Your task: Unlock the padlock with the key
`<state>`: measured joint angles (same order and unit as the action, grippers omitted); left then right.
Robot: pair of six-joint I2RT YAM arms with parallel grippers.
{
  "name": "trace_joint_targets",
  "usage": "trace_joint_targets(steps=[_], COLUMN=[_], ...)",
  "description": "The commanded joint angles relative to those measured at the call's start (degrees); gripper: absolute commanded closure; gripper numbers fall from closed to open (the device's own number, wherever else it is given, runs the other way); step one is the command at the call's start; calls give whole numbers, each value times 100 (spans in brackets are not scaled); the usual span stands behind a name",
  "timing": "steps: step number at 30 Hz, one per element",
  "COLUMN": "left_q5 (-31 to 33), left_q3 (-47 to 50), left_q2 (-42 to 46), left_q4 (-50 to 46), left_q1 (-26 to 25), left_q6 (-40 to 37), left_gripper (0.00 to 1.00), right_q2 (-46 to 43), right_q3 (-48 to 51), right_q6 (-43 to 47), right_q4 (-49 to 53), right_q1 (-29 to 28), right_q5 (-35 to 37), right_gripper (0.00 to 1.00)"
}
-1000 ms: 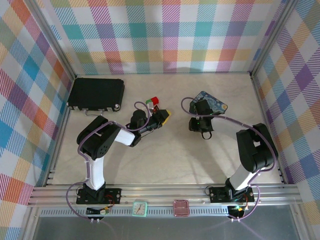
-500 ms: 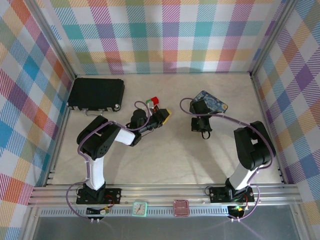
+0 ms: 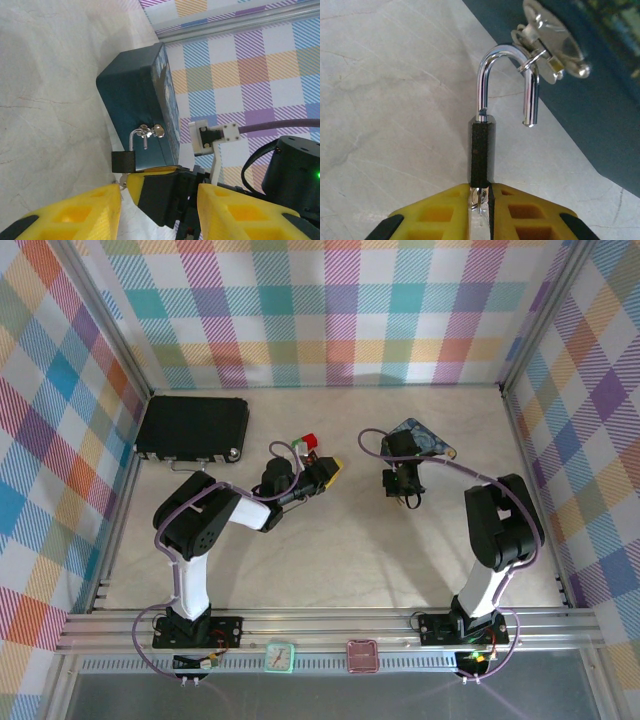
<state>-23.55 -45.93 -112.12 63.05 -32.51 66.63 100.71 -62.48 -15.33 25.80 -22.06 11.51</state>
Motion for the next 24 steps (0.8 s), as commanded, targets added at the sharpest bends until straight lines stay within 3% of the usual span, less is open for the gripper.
trace_joint_targets(steps=[1,9,18,24], left_q5=[-115,-138,-213,-205], left_q3=[-24,72,89,115], left_q2=[312,372,419,378], left_q4=[39,45,70,102], left_q1=[-18,34,44,11], left_q6=[-78,-103,-150,-169], left_gripper=[56,56,56,56], right_q2=[146,71,43,342], right_q3=[-201,-395,-655,-1017], right_q6=[100,695,2276,2432], right_q4=[144,272,298,155], right_q1=[27,37,77,175], right_q5=[-40,39,-171,-385], right_gripper=[82,100,100,100])
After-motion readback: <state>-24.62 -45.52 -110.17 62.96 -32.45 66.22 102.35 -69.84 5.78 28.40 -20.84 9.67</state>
